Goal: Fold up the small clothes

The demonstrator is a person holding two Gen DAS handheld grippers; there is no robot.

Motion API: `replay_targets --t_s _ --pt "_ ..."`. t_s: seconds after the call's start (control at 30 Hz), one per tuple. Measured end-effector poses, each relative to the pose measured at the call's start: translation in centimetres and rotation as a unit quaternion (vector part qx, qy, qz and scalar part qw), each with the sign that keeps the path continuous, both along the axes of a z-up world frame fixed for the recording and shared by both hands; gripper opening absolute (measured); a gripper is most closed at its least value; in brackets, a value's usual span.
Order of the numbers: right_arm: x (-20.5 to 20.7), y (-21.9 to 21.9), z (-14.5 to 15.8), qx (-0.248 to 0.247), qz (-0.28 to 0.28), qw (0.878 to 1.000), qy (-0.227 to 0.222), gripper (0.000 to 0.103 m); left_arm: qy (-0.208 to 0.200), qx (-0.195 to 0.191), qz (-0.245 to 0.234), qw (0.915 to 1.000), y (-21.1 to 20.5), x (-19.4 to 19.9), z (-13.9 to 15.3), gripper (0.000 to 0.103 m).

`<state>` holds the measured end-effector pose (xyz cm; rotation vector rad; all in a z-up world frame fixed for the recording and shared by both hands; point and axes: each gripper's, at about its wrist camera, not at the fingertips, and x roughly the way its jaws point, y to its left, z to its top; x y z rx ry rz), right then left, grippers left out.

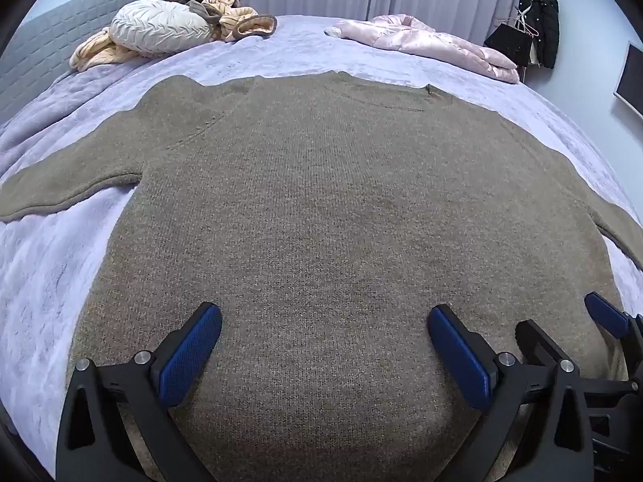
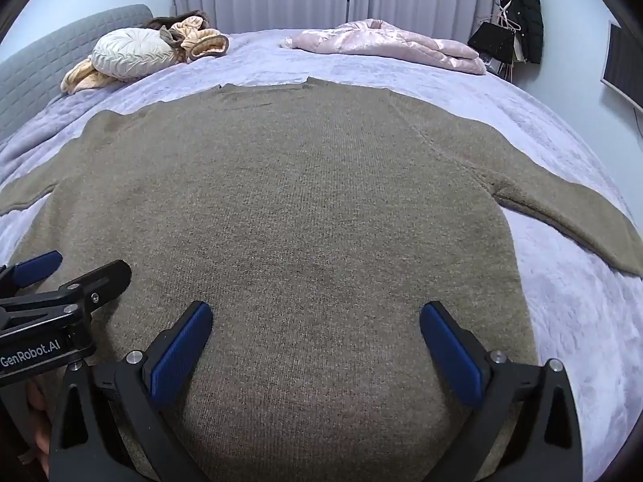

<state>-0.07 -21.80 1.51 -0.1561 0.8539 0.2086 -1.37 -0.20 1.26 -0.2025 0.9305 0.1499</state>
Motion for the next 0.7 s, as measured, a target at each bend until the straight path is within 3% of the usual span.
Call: replay_targets --t_s 0.7 --pt "0.11 -0.11 -0.09 0.005 0.001 1.000 0.002 0.103 -0.006 0.002 0.001 1.0000 -0.02 0.18 -0.43 0.103"
